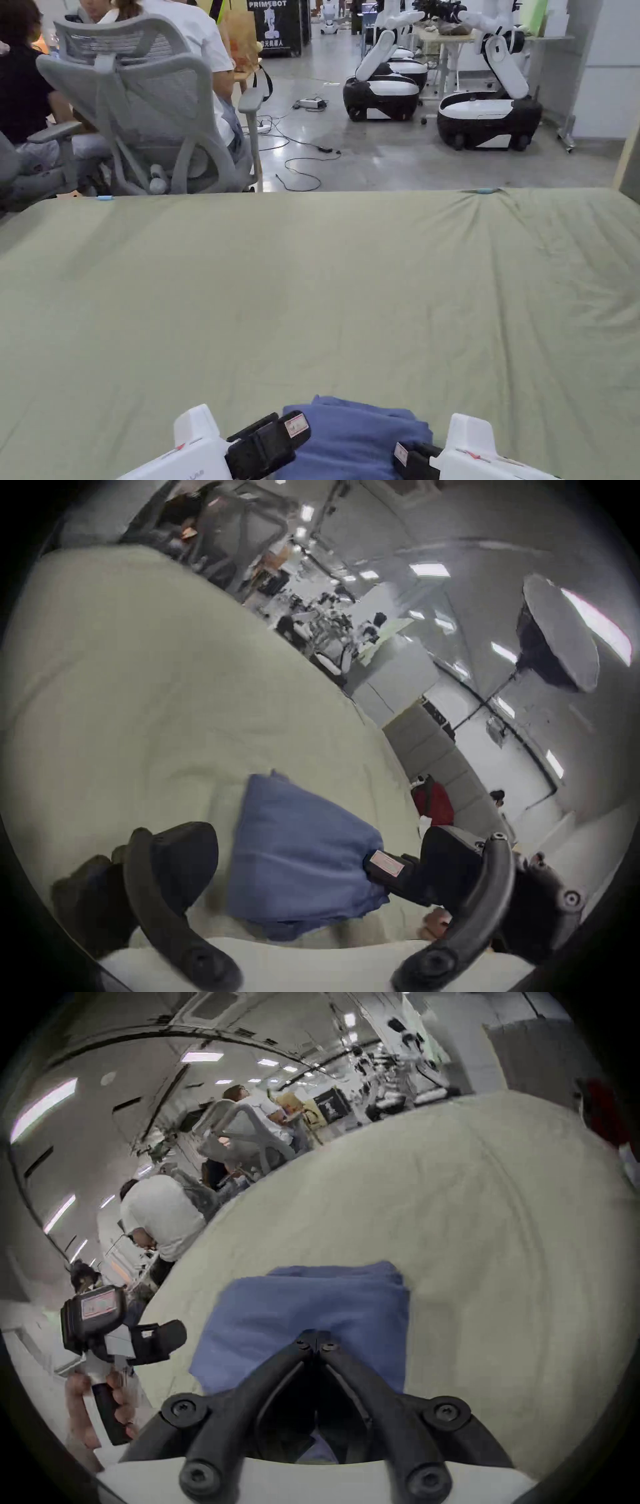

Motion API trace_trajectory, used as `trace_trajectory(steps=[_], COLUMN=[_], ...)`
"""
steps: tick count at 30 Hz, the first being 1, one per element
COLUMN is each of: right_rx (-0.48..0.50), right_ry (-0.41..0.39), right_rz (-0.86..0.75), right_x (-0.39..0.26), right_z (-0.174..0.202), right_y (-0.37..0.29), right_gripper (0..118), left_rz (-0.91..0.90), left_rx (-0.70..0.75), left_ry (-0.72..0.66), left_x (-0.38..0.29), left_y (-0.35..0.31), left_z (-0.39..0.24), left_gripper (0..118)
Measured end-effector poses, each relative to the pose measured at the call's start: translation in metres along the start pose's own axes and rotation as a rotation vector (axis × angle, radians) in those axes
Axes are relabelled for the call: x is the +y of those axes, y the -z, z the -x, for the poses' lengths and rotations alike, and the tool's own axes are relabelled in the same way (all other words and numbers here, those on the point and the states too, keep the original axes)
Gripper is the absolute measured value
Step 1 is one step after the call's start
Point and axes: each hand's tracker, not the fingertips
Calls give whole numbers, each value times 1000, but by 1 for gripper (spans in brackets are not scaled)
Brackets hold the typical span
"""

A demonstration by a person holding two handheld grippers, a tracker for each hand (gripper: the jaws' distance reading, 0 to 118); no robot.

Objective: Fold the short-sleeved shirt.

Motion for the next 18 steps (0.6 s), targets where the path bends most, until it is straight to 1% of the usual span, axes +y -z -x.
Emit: trace_trajectory(steps=[1,2,4,5,6,7,8,9,10,11,13,15,16,17,18], right_rx=[-36,-48,-43,-38,-33,-31,-35,-45,-52,-60,-60,-55,-53,-62,-73], right_ry=[21,20,22,24,19,-4,-45,-82,-117,-140,-161,-182,-188,-212,-254], right_rz=[19,10,-5,-6,-9,-15,-21,-29,-37,-34,-24,-33,-34,-34,-41], right_x=[-2,-2,-2,-1,-1,-1,-1,-2,-2,-1,2,7,9,11,13], right_z=[-6,-11,-17,-17,-17,-15,-12,-8,-4,0,9,23,32,44,55], right_y=[2,2,0,-1,-1,0,0,1,0,0,-1,-1,0,4,6], right_gripper=[0,0,0,0,0,0,0,0,0,0,0,0,0,0,0], left_rz=[26,46,110,142,161,165,168,169,162,151,156,138,128,111,96], left_rx=[-13,-28,-60,-107,-161,-231,-248,-193,-78,-40,-68,-12,13,36,50], left_ry=[-55,-104,-200,-250,-286,-319,-343,-339,-271,-221,-223,-84,-43,-22,-13], left_x=[-2,-5,-12,-18,-23,-28,-29,-29,-29,-26,-26,-15,-8,0,9], left_y=[7,14,36,49,59,70,85,93,99,100,90,74,63,51,40], left_z=[13,23,36,40,42,42,46,43,39,36,22,12,11,13,17], left_gripper=[118,118,118,115,110,92,77,53,43,41,37,37,37,37,37])
